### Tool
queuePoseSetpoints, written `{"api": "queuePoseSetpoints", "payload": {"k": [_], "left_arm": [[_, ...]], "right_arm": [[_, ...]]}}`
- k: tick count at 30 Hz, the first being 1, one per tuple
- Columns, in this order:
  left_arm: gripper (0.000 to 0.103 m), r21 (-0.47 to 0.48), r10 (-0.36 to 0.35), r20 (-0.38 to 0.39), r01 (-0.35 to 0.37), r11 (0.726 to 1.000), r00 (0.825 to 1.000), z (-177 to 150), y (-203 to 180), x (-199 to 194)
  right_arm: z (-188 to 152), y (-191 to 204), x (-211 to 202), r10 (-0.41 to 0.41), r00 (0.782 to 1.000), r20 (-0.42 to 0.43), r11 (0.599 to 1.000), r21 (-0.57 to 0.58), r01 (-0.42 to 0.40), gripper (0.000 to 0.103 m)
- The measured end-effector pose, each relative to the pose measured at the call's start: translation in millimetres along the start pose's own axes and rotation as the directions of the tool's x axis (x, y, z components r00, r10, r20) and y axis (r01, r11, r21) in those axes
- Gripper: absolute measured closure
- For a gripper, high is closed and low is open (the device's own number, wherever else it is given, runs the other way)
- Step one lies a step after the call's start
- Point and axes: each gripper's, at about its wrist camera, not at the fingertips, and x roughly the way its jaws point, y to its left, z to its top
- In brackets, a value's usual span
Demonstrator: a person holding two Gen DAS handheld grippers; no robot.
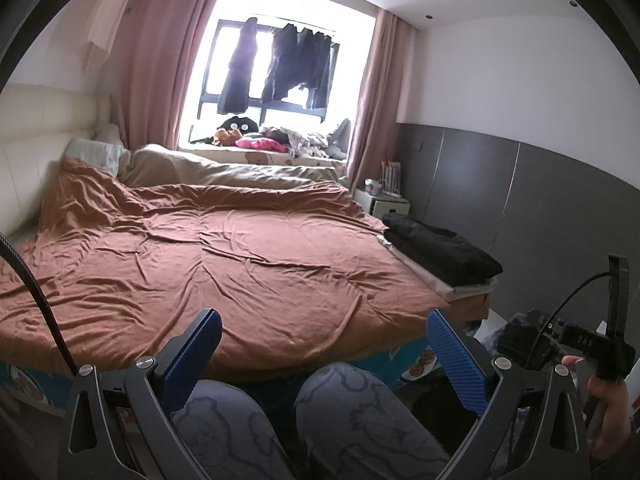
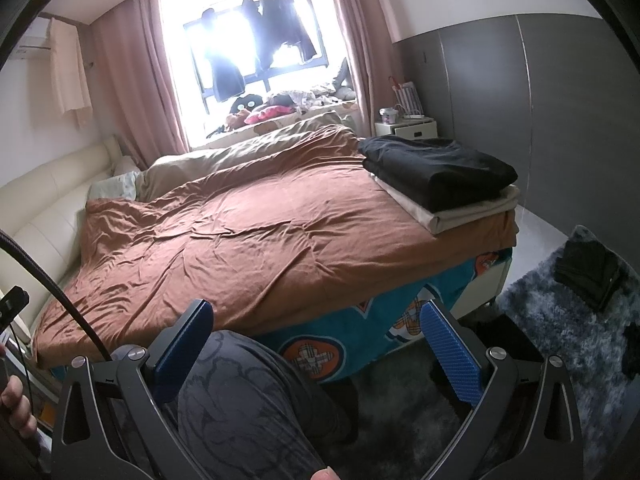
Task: Fold large clothes
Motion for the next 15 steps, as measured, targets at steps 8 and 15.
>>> {"api": "queuePoseSetpoints", "payload": {"k": [8, 15], "left_arm": [[0.0, 0.003, 0.007, 0.005, -0.007, 1.0, 1.0, -2.0, 1.9, -0.3], [0.0, 0.009, 0.023, 0.009, -0.023, 1.0, 1.0, -2.2, 0.1, -2.8]], "right_arm": [[-1.1, -1.6, 0.9, 0.0, 1.0, -0.003, 1.0, 0.0, 0.0, 0.0], [-1.2, -3.3, 0.8, 0.001, 1.0, -0.002, 1.0, -0.002, -0.001, 0.0]]}}
